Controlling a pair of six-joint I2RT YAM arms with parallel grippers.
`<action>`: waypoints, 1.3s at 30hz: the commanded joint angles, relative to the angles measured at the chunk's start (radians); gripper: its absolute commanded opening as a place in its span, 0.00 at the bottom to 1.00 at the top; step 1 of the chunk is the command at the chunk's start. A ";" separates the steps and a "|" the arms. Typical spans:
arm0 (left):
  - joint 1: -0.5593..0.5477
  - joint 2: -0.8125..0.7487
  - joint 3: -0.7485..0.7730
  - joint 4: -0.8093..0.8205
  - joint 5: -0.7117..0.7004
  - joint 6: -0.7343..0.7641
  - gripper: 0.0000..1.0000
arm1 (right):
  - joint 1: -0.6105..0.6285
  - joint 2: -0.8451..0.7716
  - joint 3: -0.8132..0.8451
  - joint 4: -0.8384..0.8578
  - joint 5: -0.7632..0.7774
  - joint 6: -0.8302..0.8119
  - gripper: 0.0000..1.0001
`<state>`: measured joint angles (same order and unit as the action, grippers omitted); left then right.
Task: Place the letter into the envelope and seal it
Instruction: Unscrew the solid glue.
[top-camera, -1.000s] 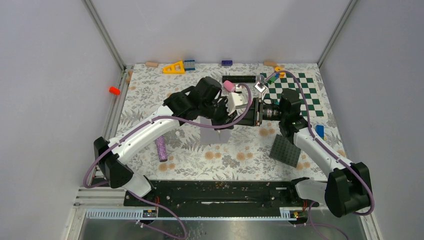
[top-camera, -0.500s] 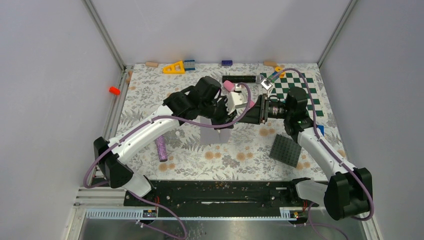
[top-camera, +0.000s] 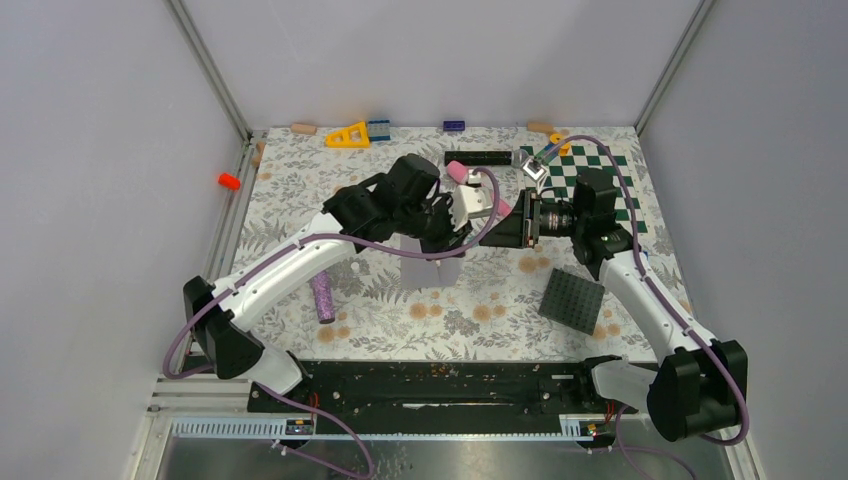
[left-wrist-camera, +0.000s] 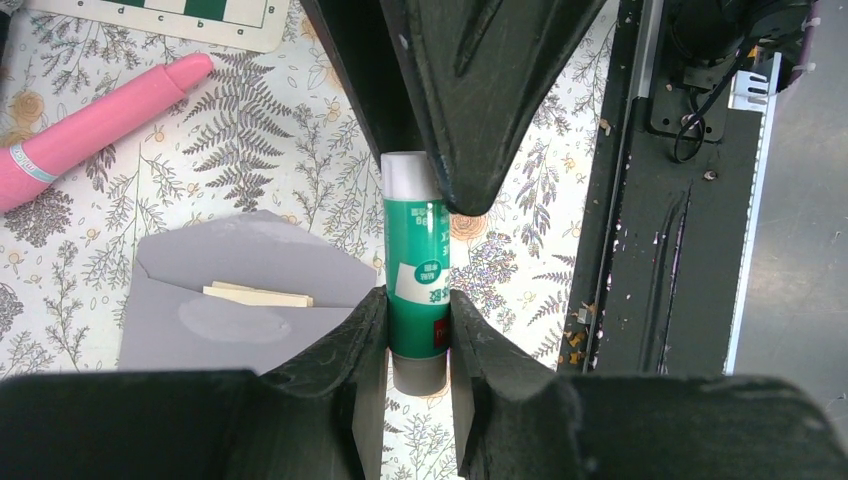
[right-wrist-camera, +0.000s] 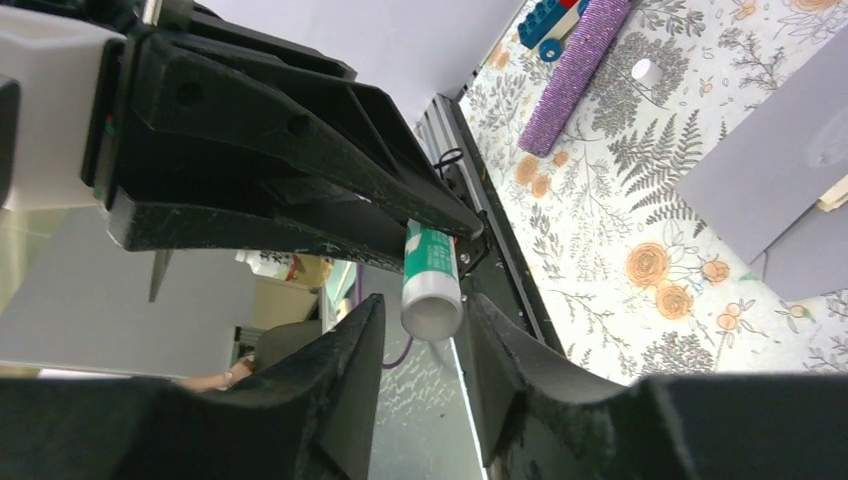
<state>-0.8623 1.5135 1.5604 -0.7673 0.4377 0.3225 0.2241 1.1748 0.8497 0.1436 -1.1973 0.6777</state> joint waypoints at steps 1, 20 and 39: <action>-0.001 -0.046 -0.002 0.038 -0.008 0.016 0.10 | -0.003 -0.012 0.068 -0.133 -0.003 -0.126 0.41; -0.006 -0.042 -0.006 0.011 0.038 0.037 0.10 | -0.003 0.027 0.136 -0.249 -0.001 -0.180 0.41; -0.008 0.007 0.003 -0.035 0.277 0.002 0.11 | -0.002 -0.136 0.069 -0.294 -0.066 -0.612 0.13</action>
<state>-0.8650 1.5082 1.5463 -0.7689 0.5339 0.3431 0.2234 1.1423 0.9428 -0.1650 -1.2152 0.3050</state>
